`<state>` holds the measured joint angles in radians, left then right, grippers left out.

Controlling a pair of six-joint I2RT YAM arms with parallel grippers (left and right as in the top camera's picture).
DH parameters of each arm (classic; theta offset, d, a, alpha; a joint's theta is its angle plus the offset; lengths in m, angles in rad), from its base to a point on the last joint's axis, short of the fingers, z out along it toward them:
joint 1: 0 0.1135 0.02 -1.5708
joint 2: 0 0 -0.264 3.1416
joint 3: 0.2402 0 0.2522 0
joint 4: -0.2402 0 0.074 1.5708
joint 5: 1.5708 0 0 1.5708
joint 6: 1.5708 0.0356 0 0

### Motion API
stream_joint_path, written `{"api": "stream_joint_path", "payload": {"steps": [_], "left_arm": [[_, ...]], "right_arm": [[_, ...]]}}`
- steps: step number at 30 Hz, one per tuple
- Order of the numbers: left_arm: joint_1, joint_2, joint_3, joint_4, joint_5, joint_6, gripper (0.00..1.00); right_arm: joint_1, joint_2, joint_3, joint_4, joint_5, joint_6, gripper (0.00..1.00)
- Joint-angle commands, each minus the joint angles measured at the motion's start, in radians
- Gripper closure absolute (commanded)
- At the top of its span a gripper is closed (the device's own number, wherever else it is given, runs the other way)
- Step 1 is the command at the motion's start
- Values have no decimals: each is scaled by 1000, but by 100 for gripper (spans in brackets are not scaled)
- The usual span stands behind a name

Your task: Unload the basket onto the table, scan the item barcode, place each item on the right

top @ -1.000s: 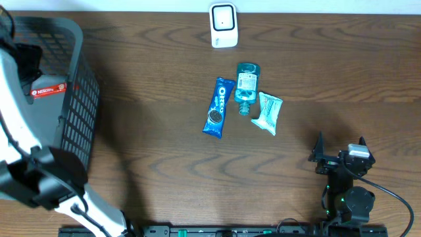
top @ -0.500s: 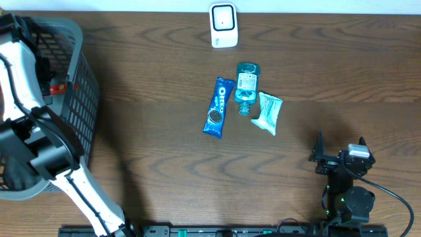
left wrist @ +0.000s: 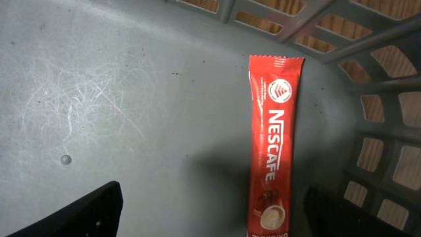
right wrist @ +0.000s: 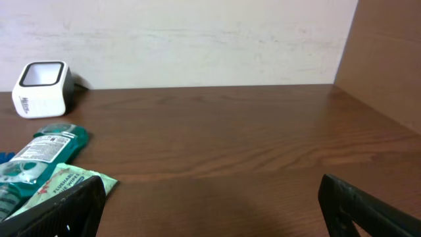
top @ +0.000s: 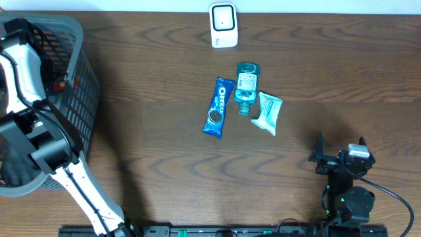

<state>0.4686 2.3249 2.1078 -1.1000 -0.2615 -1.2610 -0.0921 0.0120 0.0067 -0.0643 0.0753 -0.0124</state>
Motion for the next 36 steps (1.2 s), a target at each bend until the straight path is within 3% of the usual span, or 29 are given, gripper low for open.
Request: {"api": "stream_joint_path", "payload": {"steps": [1,4,5,9,19,36], "left_arm": [[-2,71,1,-3,-21,-13,12],[-2,71,-2,-23,-22,1,36],[-2,71,-2,-38,-21,-12,37],[4,71,-2,-124,-22,-129,35],[16,66,-5,-175,-21,-178,18],[53,66,-158,-8,-21,-184,14]], "right_arm": [[10,-5,-1,-3,1,-11,1],[10,-5,-1,-3,1,-11,1],[10,-5,-1,-3,1,-11,1],[10,-5,-1,-3,1,-11,1],[10,-5,-1,-3,1,-11,1],[10,-5,-1,-3,1,-11,1]]}}
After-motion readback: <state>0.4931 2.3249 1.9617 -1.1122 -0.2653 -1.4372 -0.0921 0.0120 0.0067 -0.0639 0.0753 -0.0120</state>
